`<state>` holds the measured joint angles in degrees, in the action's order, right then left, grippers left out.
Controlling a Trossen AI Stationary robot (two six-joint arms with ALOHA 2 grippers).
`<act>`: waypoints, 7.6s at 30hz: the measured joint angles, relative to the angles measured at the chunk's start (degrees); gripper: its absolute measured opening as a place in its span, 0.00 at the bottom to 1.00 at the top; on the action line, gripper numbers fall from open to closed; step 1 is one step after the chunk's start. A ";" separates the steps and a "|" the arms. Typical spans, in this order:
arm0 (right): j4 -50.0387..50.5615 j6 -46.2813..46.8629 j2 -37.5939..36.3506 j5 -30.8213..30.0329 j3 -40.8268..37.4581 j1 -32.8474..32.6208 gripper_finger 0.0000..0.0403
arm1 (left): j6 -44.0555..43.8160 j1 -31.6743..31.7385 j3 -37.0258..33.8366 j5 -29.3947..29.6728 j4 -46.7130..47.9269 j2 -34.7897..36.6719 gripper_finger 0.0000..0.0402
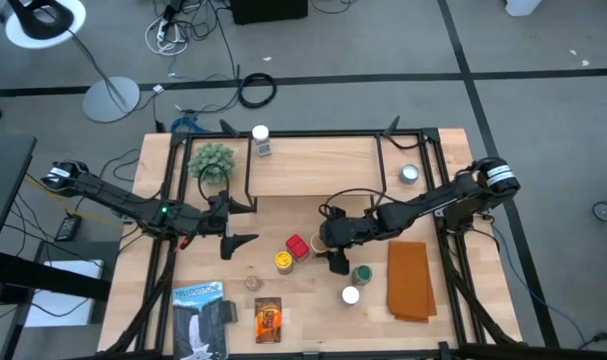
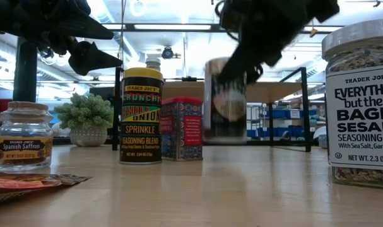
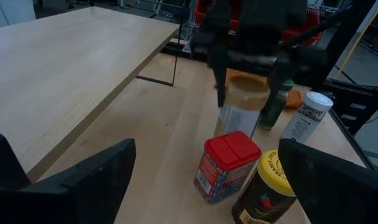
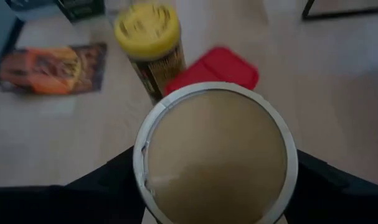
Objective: Shelf spices
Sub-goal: Put the brown seasoning bottle onto the shelf, then put the green seasoning onto the shelf
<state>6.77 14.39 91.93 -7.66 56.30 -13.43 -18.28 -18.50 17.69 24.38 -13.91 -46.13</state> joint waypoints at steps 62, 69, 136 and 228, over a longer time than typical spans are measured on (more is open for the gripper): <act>37.51 -31.16 -17.06 20.66 15.82 55.03 0.70 | 2.40 0.01 -0.02 0.00 0.02 0.02 0.99; 37.62 -31.21 -17.06 24.02 15.81 56.06 0.70 | 2.38 0.02 -0.02 -0.01 0.02 0.02 0.99; 37.92 -40.76 -17.06 23.94 15.79 55.89 0.74 | 1.51 0.02 -0.02 -0.02 0.04 0.02 0.99; 32.59 -31.99 -29.47 23.82 15.79 51.34 0.98 | 3.04 0.01 -0.03 0.00 -0.05 0.02 0.99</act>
<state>39.36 -17.61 62.46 16.16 72.10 37.91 -15.25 -18.49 17.66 24.38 -13.96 -46.11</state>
